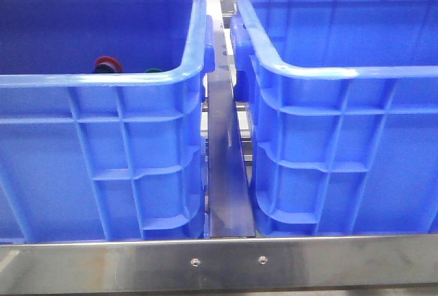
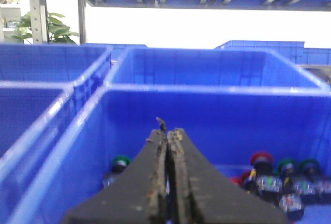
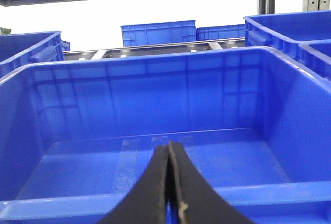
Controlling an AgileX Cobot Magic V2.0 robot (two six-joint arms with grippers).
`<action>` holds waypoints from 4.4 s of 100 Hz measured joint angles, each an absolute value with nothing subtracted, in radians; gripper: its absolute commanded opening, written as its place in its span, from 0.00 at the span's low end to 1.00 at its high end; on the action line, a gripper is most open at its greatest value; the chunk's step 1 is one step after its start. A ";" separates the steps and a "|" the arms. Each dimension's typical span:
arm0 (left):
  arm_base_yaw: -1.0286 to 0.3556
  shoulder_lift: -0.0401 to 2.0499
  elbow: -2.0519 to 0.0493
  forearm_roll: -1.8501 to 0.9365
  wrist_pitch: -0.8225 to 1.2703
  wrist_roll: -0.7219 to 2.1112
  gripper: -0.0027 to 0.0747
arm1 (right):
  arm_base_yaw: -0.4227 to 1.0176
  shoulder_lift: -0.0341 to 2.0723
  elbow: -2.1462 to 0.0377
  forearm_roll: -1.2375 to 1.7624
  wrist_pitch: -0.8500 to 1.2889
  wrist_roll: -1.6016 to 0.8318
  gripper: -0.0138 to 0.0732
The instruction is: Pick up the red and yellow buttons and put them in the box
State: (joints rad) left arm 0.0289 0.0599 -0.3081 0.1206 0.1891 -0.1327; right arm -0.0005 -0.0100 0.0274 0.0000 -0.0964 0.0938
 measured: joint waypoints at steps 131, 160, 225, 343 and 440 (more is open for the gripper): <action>0.029 0.868 -0.950 0.062 0.870 -0.099 0.83 | 0.000 -0.010 0.027 0.000 -0.096 0.094 0.08; -0.057 0.945 -0.990 0.006 0.867 -0.081 0.81 | 0.000 -0.010 0.027 0.000 -0.096 0.094 0.08; -0.457 1.575 -1.393 0.271 0.853 -0.347 0.81 | 0.000 -0.010 0.027 0.000 -0.096 0.094 0.08; -0.431 1.848 -1.435 0.340 0.756 -0.465 0.57 | 0.000 -0.010 0.027 0.000 -0.096 0.094 0.08; -0.545 1.601 -1.439 0.338 0.905 -0.381 0.01 | 0.000 -0.010 0.027 0.000 -0.096 0.094 0.08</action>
State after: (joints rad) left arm -0.5447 1.6006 -1.4392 0.3378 0.9054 -0.3809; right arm -0.0005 -0.0100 0.0274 0.0000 -0.0964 0.0938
